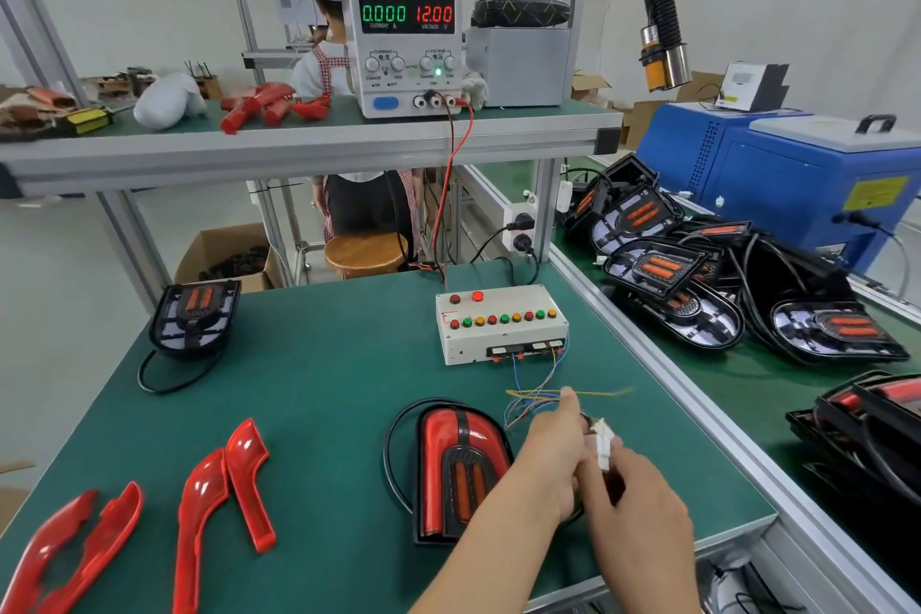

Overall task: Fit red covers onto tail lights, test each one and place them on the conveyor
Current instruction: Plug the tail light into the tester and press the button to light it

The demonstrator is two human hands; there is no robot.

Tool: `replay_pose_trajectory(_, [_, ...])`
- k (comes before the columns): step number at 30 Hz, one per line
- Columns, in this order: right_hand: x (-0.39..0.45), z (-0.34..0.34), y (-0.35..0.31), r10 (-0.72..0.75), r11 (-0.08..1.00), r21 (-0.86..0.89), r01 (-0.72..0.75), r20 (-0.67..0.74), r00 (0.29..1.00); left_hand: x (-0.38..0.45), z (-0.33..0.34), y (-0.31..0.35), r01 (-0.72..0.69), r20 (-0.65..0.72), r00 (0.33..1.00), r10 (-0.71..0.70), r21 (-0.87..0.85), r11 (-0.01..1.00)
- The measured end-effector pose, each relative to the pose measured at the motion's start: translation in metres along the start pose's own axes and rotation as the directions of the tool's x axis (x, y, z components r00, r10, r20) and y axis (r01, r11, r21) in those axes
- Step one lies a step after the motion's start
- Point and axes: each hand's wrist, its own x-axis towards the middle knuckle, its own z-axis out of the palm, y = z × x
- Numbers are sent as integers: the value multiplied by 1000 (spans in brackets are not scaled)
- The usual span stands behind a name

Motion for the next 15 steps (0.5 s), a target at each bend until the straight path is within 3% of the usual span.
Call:
replay_pose_trajectory(2, [-2, -3, 4, -6, 1000, 3, 6, -23, 1000, -7, -3, -5, -79, -59, 994, 92, 193, 978])
replay_pose_trajectory(5, [-6, -8, 7, 50, 999, 15, -49, -24, 998, -24, -15, -16, -291, 10, 948, 318, 430, 855])
replay_pose_trajectory(10, [-9, -12, 11, 66, 993, 93, -69, 36, 997, -68, -63, -16, -539, -37, 703, 711, 624, 566])
replay_pose_trajectory(13, [-11, -14, 13, 42, 992, 118, -53, 89, 995, -79, -105, -16, -434, -209, 540, 815, 761, 482])
replay_pose_trajectory(15, [-13, -17, 10, 26, 991, 130, -43, 127, 992, -78, -133, -17, -245, -273, 518, 811, 861, 446])
